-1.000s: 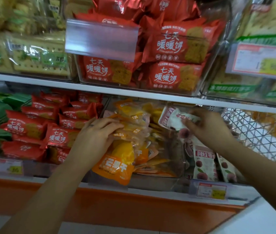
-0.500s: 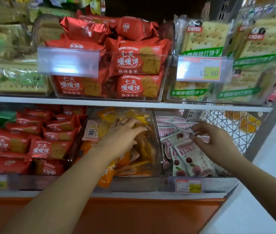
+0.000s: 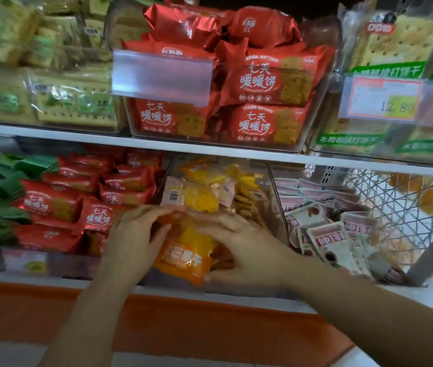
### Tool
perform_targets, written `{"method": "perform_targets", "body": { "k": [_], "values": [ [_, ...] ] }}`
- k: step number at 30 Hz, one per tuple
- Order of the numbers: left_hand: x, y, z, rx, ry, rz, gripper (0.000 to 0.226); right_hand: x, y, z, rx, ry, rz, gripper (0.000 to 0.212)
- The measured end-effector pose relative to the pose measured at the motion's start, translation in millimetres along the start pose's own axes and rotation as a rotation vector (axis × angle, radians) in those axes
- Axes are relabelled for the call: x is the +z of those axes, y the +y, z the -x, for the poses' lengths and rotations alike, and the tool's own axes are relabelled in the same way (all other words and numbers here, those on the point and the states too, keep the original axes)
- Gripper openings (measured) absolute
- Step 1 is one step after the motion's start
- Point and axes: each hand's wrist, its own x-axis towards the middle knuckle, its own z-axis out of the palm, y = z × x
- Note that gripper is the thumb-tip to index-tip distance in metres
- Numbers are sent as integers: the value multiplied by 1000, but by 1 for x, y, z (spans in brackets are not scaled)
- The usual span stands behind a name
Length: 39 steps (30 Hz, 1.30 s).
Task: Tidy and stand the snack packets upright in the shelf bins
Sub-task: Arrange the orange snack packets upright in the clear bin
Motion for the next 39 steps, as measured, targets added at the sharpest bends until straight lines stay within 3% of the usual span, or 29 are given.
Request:
{"method": "perform_targets", "body": {
  "k": [3, 7, 11, 13, 16, 19, 21, 25, 27, 30, 32, 34, 36, 39],
  "values": [
    [-1, 3, -2, 31, 5, -7, 19, 11, -5, -14, 12, 31, 143, 84],
    [-8, -8, 2, -19, -80, 24, 9, 21, -21, -37, 19, -112, 157, 92],
    [-13, -11, 4, -84, -118, 101, 9, 20, -32, -33, -74, 16, 133, 43],
    [-16, -11, 4, -103, -104, 125, 12, 16, -30, -30, -107, 79, 112, 34],
    [-16, -10, 5, -120, -70, 159, 16, -6, -21, -22, -92, 273, 32, 37],
    [-15, -7, 5, -104, -29, 173, 18, -33, -2, -6, -41, 680, -27, 30],
    [-13, -5, 4, -92, -7, 181, 18, -40, 14, 4, 25, 862, 1, 26],
    [-10, 1, 3, -63, 19, 190, 18, -31, 40, 22, 72, 966, 167, 27],
    [-8, 3, 1, -39, 26, 180, 18, -25, 47, 29, 143, 886, 200, 30],
    [-7, 4, 0, -39, 24, 168, 18, -18, 49, 23, 390, 505, 267, 51],
    [-7, 3, -1, -47, 33, 167, 18, -16, 48, 17, 463, 388, 423, 54],
    [-9, 3, -2, -62, 47, 168, 18, -20, 39, 11, 376, 457, 441, 38],
    [-10, 1, -3, -81, 63, 174, 19, -23, 28, -1, 231, 484, 338, 34],
    [-13, -1, -5, -106, 78, 186, 19, -16, 13, -30, 141, 194, 100, 56]
  ]
}}
